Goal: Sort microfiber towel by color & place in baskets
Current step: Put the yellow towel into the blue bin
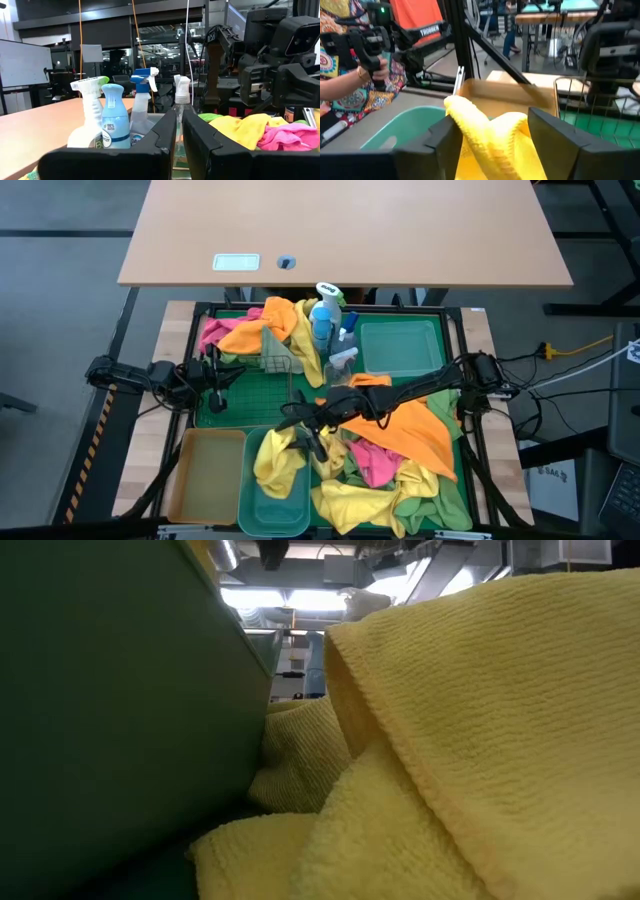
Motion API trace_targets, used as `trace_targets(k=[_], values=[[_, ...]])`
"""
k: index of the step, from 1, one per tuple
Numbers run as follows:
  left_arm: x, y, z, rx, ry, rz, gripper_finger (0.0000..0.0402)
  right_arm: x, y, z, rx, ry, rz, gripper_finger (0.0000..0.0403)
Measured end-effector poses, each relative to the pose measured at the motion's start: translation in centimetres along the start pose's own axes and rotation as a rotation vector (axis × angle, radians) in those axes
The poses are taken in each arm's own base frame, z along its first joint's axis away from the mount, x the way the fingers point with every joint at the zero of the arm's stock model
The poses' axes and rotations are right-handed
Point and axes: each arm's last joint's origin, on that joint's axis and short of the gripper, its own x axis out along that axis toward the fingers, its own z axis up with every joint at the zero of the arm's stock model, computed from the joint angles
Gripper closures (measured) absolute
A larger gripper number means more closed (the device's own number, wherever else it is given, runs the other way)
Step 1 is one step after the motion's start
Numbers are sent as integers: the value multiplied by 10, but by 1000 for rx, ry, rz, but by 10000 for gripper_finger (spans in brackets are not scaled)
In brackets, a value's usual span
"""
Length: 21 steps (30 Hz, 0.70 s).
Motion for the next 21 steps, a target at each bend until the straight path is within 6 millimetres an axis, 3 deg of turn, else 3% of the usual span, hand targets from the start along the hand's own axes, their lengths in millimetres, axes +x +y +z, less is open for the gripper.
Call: trace_targets(k=[13, 18, 21], values=[[0, 0, -1, -26, 10, -1, 372, -43, 12, 22, 37, 235, 12, 175], [0, 0, -2, -23, 15, -2, 373, -44, 14, 23, 41, 242, 28, 175], [0, 0, -2, -24, 15, -2, 373, -45, 17, 23, 55, 240, 138, 175]])
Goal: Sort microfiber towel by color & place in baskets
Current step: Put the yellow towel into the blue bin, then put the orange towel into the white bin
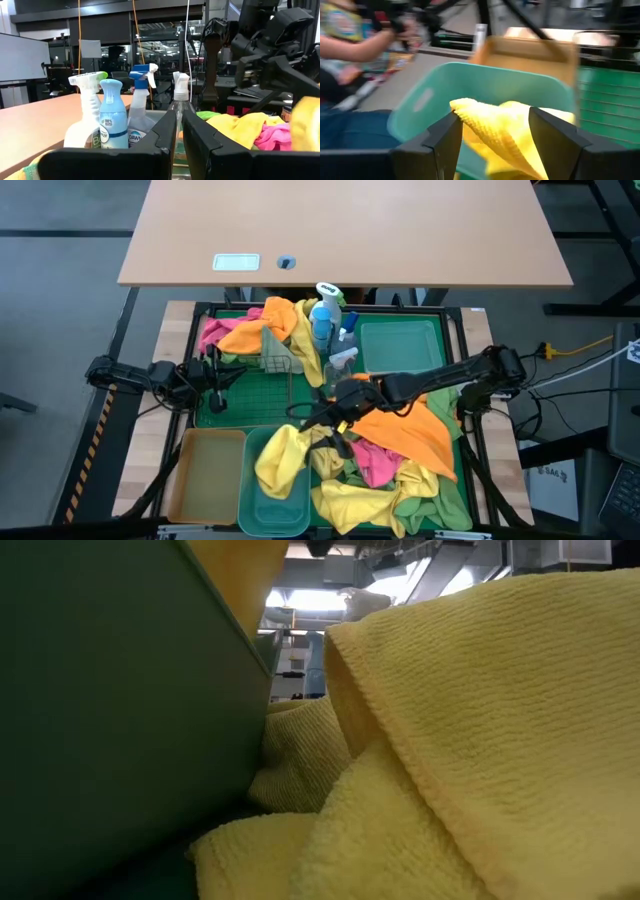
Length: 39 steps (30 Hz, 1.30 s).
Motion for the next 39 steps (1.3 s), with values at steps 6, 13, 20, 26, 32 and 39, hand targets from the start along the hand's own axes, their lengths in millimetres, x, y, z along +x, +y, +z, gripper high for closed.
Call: trace_targets(k=[6, 13, 20, 26, 32, 39], values=[[0, 0, 0, 0, 0, 0, 373, 2, 18, 16, -95, -153, 214, 175], [0, 0, 0, -1, 0, 0, 373, 1, 23, 29, -124, -225, 136, 175], [0, 0, 0, -2, -1, 0, 373, -19, 31, 44, 10, 79, 103, 175], [0, 0, 0, -3, -1, 0, 373, -42, 35, 43, 94, 358, -86, 175], [0, -1, 0, -48, -2, -20, 373, -57, 34, 19, 142, 642, -228, 175], [0, -1, 0, -53, -3, -20, 373, -60, 32, -12, 178, 849, -270, 175]])
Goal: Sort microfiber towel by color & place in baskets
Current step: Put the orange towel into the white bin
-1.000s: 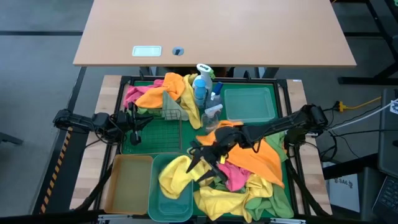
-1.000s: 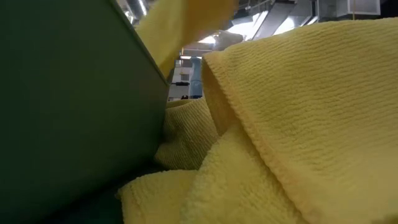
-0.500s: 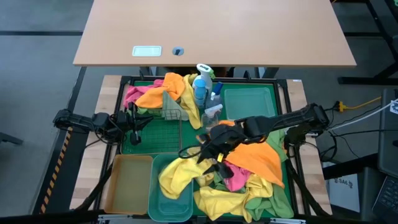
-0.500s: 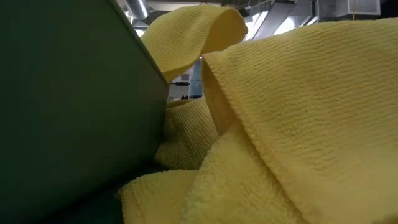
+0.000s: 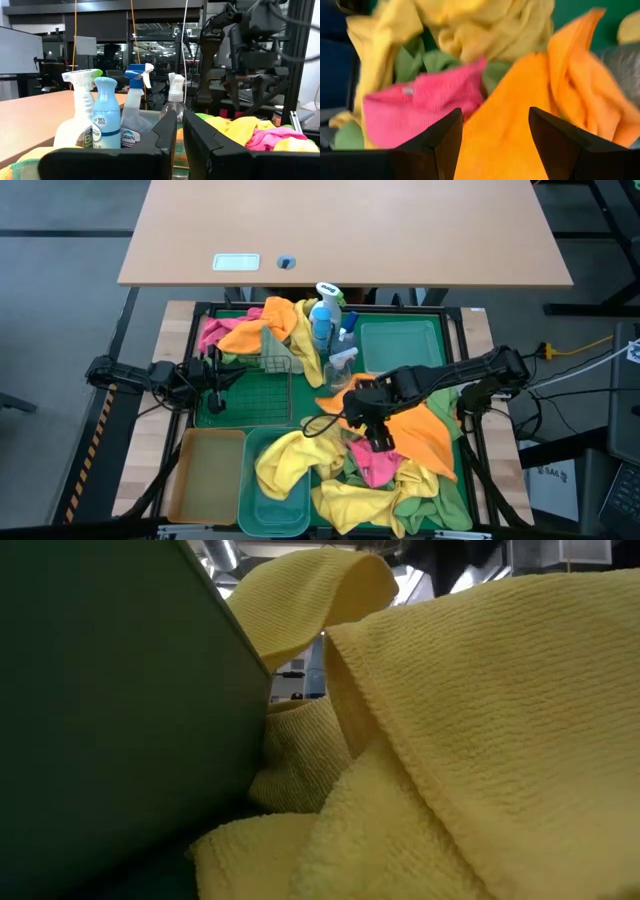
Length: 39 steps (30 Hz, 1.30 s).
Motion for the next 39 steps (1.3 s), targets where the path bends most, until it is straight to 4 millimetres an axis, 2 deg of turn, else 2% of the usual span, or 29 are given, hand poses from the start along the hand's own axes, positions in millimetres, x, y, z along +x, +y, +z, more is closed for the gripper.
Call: trace_targets(k=[4, 14, 22, 27, 35, 39], values=[[0, 0, 0, 0, 0, 0, 372, 17, -1, -9, 1, 68, -20, 175], [0, 0, 0, 1, 2, 0, 372, 59, -16, -36, -26, 196, -340, 175], [0, 0, 0, 2, 2, 0, 372, 88, -21, -51, -59, 216, -358, 181], [0, 0, 0, 1, 2, 0, 372, 90, -21, -53, -61, 222, -358, 232], [0, 0, 0, 2, 3, 0, 372, 89, -20, -53, -53, 228, -330, 386], [0, 0, 0, 3, 4, 0, 372, 78, -18, -49, -49, 254, -308, 383]])
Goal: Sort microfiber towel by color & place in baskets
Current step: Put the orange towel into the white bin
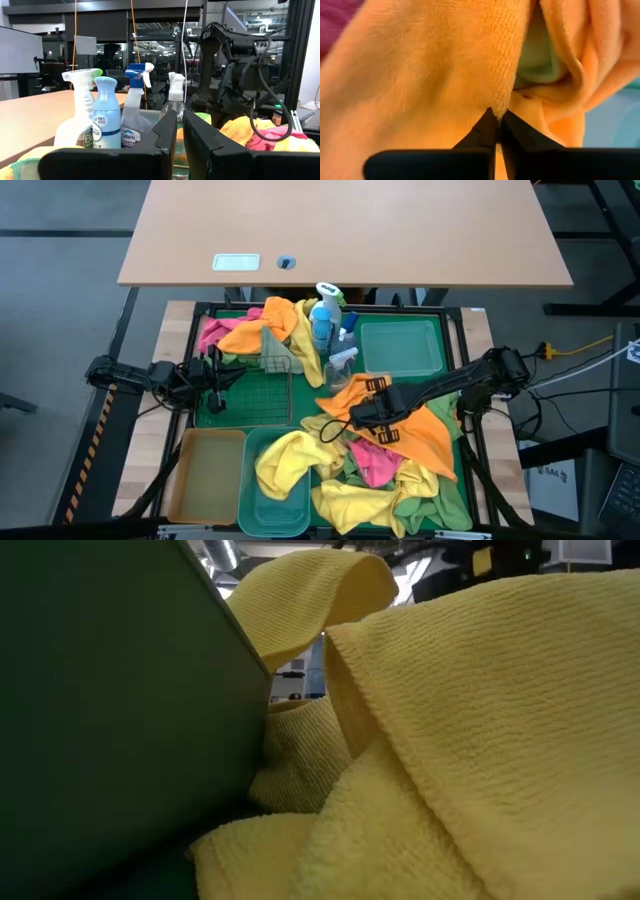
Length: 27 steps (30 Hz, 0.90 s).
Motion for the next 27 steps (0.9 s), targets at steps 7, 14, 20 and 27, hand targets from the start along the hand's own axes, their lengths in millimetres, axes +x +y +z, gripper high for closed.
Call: trace_targets(k=[7, 14, 20, 27], values=[[0, 0, -2, 9, 19, -1, 372, -47, -9, -4, 4, -20, 1, 396], [0, 0, -2, 11, 23, -1, 372, -112, -23, -25, 66, -151, -34, 399], [0, 0, -2, 11, 23, -1, 372, -163, -37, -49, 129, -272, -151, 400], [0, 0, -2, 11, 22, -1, 372, -213, -53, -80, 200, -406, -316, 401]])
